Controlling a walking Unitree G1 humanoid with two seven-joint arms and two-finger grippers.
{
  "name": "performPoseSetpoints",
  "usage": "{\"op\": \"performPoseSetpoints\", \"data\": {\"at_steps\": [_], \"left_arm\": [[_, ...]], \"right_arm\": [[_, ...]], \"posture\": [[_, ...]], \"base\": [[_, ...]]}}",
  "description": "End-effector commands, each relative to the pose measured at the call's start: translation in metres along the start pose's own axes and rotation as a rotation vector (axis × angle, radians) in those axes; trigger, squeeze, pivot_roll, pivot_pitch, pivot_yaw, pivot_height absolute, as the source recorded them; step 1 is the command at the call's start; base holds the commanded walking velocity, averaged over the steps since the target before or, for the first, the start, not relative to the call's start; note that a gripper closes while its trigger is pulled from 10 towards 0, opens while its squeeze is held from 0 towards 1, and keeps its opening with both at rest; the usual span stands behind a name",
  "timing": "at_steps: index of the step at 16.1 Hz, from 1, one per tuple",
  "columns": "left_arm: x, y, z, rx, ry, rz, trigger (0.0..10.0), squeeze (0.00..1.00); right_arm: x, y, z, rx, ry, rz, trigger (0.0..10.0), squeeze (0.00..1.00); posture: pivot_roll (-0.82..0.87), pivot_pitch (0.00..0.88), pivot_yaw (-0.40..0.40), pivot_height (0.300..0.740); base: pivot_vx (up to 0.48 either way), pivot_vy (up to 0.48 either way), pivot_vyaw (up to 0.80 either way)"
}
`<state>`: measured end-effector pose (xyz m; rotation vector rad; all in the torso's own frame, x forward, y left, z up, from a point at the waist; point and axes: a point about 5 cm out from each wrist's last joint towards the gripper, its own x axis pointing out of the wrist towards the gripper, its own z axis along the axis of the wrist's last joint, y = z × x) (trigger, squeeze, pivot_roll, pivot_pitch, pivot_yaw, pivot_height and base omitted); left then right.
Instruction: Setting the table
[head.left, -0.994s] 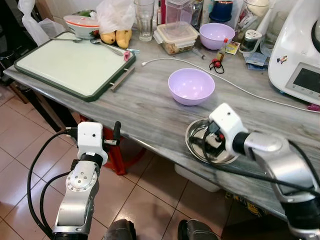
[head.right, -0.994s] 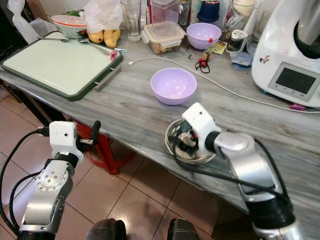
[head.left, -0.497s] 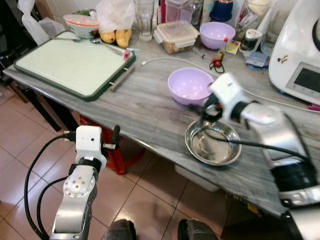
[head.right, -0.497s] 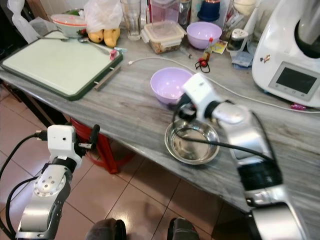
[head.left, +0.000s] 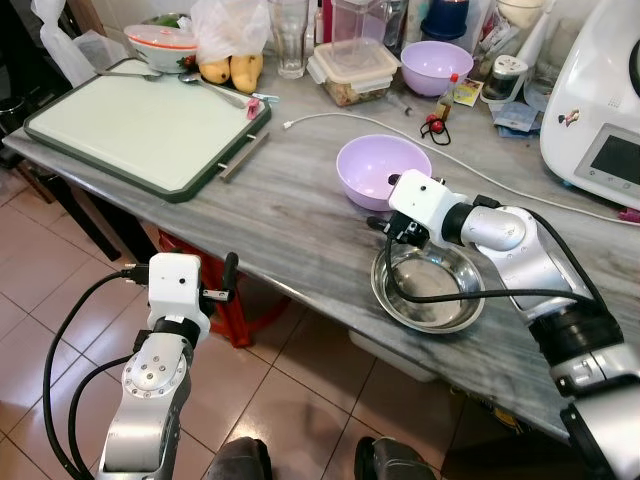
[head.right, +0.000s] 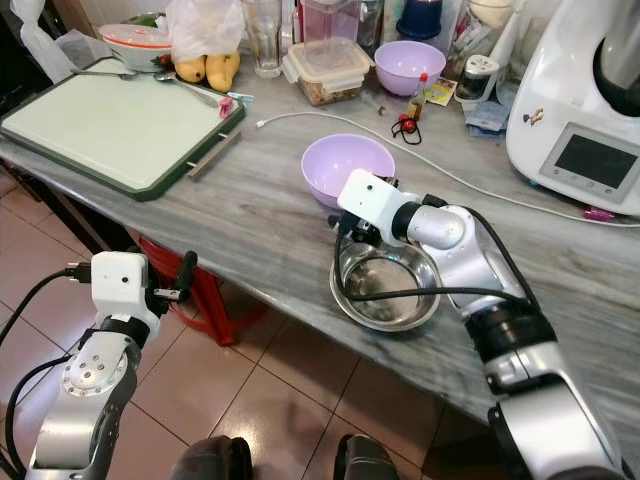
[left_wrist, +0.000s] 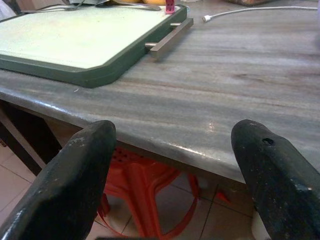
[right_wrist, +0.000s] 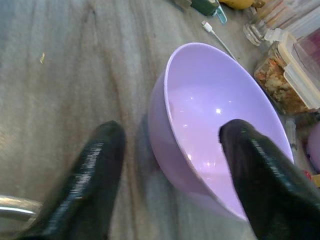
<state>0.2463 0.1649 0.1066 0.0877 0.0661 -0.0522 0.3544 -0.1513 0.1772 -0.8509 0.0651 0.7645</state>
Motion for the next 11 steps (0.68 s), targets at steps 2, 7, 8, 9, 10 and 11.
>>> {"op": "performPoseSetpoints", "data": {"at_steps": [2, 7, 8, 9, 10, 11], "left_arm": [[-0.001, 0.0, 0.002, 0.005, 0.0, -0.001, 10.0, 0.0], [-0.002, 0.001, 0.001, 0.006, 0.006, 0.001, 10.0, 0.0], [-0.002, 0.001, 0.001, 0.005, 0.007, 0.002, 10.0, 0.0], [-0.002, 0.001, 0.001, 0.005, 0.007, 0.002, 10.0, 0.0], [-0.002, 0.001, 0.001, 0.006, 0.007, 0.002, 10.0, 0.0], [-0.001, 0.001, 0.002, 0.006, 0.006, 0.002, 10.0, 0.0]], "right_arm": [[0.002, -0.004, -0.002, -0.068, 0.005, 0.017, 0.8, 0.0], [0.005, 0.0, -0.012, -0.118, 0.019, 0.05, 1.1, 0.0], [0.004, 0.0, -0.012, -0.12, 0.018, 0.05, 1.1, 0.0], [0.004, 0.0, -0.012, -0.12, 0.017, 0.049, 1.0, 0.0], [0.005, -0.002, -0.012, -0.124, 0.014, 0.047, 0.7, 0.0], [0.005, -0.003, -0.012, -0.127, 0.013, 0.04, 0.3, 0.0]], "posture": [[0.02, 0.143, 0.018, 0.74], [0.02, 0.146, 0.015, 0.74], [0.02, 0.145, 0.016, 0.74], [0.02, 0.144, 0.016, 0.74], [0.02, 0.142, 0.016, 0.74], [0.02, 0.141, 0.017, 0.74]], "base": [[0.0, 0.0, 0.0], [0.0, 0.0, 0.0], [0.0, 0.0, 0.0], [0.0, 0.0, 0.0], [0.0, 0.0, 0.0], [0.0, 0.0, 0.0]]}}
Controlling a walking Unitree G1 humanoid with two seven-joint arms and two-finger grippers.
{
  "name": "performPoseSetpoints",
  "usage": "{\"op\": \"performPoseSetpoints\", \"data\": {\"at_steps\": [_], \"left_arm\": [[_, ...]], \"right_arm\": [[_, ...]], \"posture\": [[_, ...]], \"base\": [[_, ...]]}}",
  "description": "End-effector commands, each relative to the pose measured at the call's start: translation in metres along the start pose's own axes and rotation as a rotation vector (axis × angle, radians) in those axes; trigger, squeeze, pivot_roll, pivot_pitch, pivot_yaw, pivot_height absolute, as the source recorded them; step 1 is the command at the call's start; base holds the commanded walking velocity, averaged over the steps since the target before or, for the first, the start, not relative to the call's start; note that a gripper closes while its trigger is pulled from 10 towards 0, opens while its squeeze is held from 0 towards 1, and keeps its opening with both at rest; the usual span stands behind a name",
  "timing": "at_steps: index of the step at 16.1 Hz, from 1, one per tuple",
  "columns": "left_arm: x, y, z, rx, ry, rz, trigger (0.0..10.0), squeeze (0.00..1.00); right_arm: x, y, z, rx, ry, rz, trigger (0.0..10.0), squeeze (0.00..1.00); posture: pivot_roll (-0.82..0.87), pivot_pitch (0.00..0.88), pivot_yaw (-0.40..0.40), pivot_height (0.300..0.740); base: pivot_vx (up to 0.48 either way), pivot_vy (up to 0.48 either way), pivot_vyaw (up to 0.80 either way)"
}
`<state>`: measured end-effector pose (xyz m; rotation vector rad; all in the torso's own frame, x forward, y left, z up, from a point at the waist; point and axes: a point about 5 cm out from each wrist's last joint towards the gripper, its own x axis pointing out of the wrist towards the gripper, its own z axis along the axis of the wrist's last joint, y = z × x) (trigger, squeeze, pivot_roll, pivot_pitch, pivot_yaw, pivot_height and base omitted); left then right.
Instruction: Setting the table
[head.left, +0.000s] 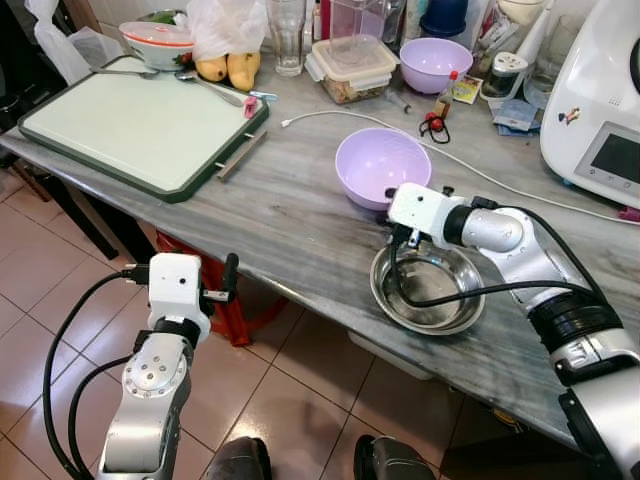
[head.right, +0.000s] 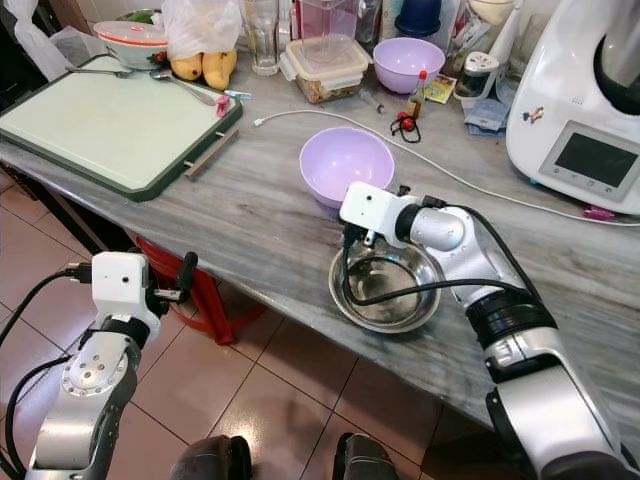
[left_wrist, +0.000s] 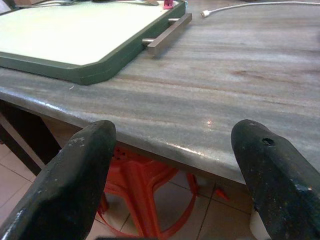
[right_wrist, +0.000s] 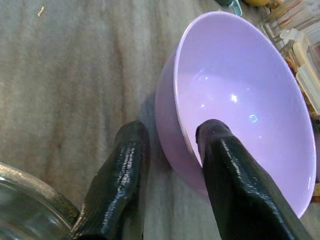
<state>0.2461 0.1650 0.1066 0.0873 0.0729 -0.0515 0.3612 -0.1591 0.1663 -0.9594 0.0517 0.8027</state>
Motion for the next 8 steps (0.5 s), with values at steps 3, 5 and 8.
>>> {"op": "performPoseSetpoints", "data": {"at_steps": [3, 5, 8], "left_arm": [[-0.0003, 0.0011, 0.0025, 0.007, -0.004, 0.003, 10.0, 0.0], [-0.0005, 0.001, 0.0025, 0.006, -0.004, 0.004, 10.0, 0.0], [0.0001, 0.0004, 0.0025, 0.005, -0.005, 0.005, 10.0, 0.0]], "right_arm": [[0.0009, -0.0039, 0.0, -0.031, 0.005, -0.003, 0.0, 0.0], [0.001, -0.0045, -0.0003, -0.036, 0.003, -0.006, 0.0, 0.0], [0.0014, -0.0066, -0.0014, -0.05, 0.001, -0.014, 0.0, 0.0]], "posture": [[0.02, 0.139, 0.016, 0.74], [0.02, 0.138, 0.016, 0.74], [0.02, 0.135, 0.013, 0.74]], "base": [[0.0, 0.0, 0.0], [0.0, 0.0, 0.0], [0.0, 0.0, 0.0]]}}
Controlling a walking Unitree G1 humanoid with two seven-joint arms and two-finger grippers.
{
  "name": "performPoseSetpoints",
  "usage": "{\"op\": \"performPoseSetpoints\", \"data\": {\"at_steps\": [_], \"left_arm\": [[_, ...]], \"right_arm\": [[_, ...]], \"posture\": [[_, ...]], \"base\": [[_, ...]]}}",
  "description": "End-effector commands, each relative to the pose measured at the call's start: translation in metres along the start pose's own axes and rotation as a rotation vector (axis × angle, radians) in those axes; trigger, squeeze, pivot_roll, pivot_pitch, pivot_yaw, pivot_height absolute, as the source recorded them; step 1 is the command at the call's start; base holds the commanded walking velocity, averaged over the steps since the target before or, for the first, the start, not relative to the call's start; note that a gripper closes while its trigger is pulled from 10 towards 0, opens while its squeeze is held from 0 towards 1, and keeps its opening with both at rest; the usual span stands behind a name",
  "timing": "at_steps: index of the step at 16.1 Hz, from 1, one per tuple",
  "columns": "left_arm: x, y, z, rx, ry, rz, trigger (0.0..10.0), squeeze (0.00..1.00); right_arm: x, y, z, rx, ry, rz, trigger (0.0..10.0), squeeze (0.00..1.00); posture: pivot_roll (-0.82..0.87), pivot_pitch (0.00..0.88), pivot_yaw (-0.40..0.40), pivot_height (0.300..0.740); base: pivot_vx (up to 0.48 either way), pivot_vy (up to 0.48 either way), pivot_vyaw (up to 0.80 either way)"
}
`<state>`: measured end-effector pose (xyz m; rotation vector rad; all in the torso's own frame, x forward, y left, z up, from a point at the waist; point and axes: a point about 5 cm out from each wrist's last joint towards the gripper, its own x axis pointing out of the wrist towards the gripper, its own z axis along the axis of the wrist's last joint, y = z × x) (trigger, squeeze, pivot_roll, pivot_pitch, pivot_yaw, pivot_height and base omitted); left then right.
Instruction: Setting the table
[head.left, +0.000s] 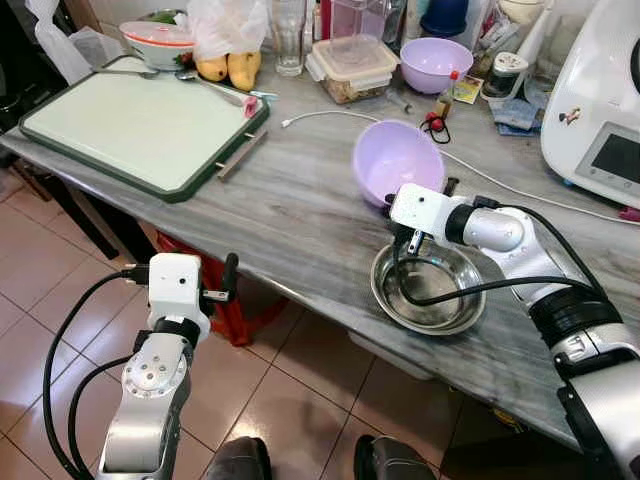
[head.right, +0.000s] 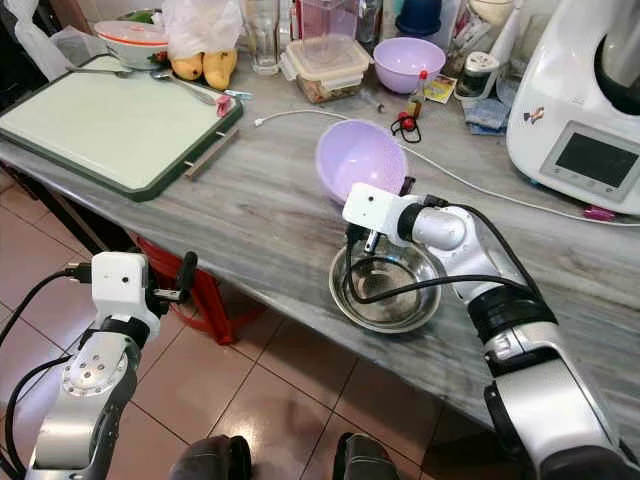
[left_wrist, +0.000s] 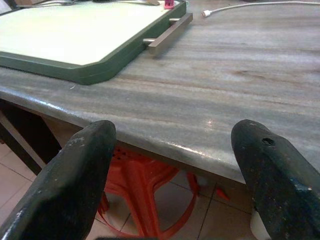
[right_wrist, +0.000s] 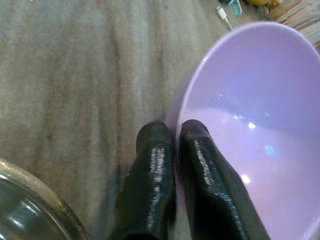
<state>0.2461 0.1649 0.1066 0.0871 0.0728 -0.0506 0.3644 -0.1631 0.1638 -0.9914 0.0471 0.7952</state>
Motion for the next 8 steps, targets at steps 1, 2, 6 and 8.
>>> {"op": "performPoseSetpoints", "data": {"at_steps": [1, 2, 6, 8], "left_arm": [[0.0, 0.0, 0.002, 0.005, -0.005, 0.004, 10.0, 0.0], [0.0, 0.0, 0.002, 0.004, -0.006, 0.005, 10.0, 0.0], [0.002, 0.0, 0.002, 0.001, -0.009, 0.005, 10.0, 0.0], [0.003, 0.0, 0.003, 0.0, -0.013, 0.007, 10.0, 0.0]], "right_arm": [[0.0, -0.006, 0.004, -0.022, -0.011, -0.01, 0.0, 0.0], [0.0, -0.006, 0.004, -0.023, -0.011, -0.01, 0.0, 0.0], [0.0, -0.005, 0.004, -0.041, -0.009, 0.008, 0.0, 0.0], [-0.002, -0.004, 0.014, -0.007, -0.059, 0.052, 2.2, 0.0]], "posture": [[0.02, 0.134, 0.012, 0.74], [0.02, 0.133, 0.011, 0.74], [0.02, 0.125, 0.009, 0.74], [0.02, 0.116, 0.006, 0.74]], "base": [[0.0, 0.0, 0.0], [0.0, 0.0, 0.0], [0.0, 0.0, 0.0], [0.0, 0.0, 0.0]]}}
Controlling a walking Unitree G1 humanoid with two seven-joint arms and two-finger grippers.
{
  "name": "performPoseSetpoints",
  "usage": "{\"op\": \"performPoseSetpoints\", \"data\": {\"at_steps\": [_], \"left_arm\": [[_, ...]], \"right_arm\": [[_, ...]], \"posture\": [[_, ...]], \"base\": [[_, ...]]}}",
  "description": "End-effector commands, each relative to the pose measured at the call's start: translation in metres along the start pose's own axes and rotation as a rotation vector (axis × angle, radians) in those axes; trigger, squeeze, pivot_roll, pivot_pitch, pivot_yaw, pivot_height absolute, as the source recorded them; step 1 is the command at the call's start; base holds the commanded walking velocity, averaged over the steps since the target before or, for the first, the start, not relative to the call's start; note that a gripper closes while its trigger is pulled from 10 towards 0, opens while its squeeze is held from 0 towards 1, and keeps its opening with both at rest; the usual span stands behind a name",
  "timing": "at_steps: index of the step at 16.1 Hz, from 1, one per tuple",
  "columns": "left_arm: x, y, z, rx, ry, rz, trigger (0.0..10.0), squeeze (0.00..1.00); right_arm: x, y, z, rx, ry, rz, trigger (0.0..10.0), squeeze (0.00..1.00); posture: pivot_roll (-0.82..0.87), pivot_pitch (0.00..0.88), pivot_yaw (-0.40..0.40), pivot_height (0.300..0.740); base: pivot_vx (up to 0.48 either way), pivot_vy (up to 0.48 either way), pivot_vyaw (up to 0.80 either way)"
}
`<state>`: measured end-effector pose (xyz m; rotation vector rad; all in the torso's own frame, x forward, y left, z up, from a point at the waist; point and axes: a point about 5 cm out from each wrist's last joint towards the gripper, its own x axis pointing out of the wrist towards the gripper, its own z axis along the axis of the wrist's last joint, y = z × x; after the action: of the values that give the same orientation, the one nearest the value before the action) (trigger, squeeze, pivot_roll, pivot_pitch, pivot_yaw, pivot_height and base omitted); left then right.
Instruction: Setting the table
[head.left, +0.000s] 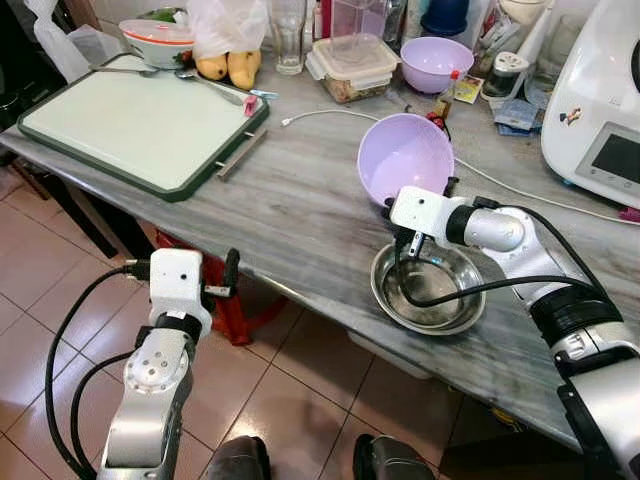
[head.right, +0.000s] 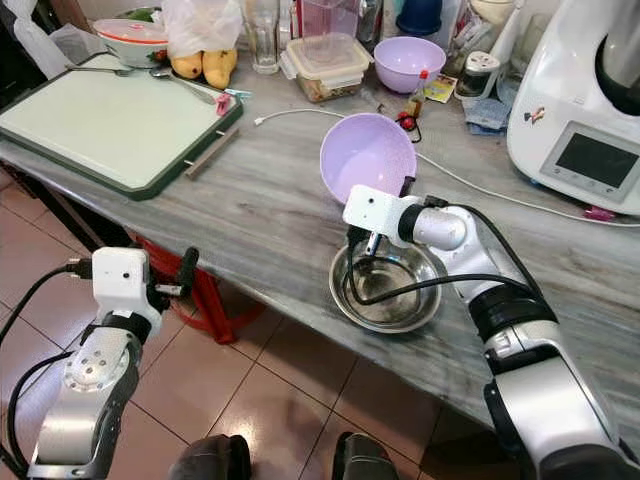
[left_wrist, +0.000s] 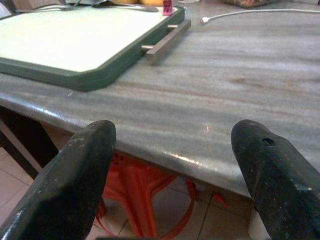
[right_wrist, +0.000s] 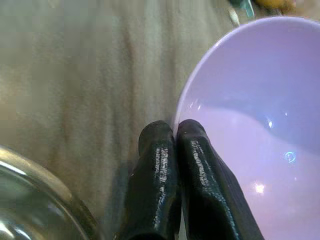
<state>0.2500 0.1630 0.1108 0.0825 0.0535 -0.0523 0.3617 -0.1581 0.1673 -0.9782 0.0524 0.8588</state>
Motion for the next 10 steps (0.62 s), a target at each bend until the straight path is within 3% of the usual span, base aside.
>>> {"op": "performPoseSetpoints", "data": {"at_steps": [1, 2, 3, 4, 5, 10], "left_arm": [[0.001, 0.001, -0.002, 0.003, 0.004, 0.01, 10.0, 0.0], [0.002, 0.001, -0.001, 0.002, 0.002, 0.01, 10.0, 0.0], [0.002, 0.0, -0.001, 0.001, 0.0, 0.01, 10.0, 0.0], [0.003, 0.0, -0.001, 0.0, -0.001, 0.01, 10.0, 0.0], [0.003, 0.0, -0.001, -0.002, -0.002, 0.009, 10.0, 0.0], [0.006, -0.001, 0.0, -0.006, -0.007, 0.003, 10.0, 0.0]], "right_arm": [[-0.003, -0.003, 0.016, 0.017, -0.07, 0.029, 3.8, 0.0], [-0.005, -0.002, 0.019, 0.028, -0.085, 0.045, 6.5, 0.0], [-0.006, -0.001, 0.021, 0.03, -0.094, 0.054, 7.5, 0.0], [-0.008, 0.0, 0.023, 0.032, -0.103, 0.058, 7.6, 0.0], [-0.01, 0.001, 0.025, 0.046, -0.107, 0.072, 10.0, 0.0], [-0.027, 0.011, 0.03, 0.085, -0.064, 0.194, 10.0, 0.0]], "posture": [[0.02, 0.111, 0.005, 0.74], [0.02, 0.107, 0.003, 0.74], [0.01, 0.105, 0.002, 0.74], [0.01, 0.102, 0.003, 0.74], [0.01, 0.1, 0.002, 0.74], [0.0, 0.093, 0.003, 0.74]], "base": [[0.0, 0.0, 0.0], [0.0, 0.0, 0.0], [0.0, 0.0, 0.0], [0.0, 0.0, 0.0], [0.0, 0.0, 0.0], [0.0, 0.0, 0.0]]}}
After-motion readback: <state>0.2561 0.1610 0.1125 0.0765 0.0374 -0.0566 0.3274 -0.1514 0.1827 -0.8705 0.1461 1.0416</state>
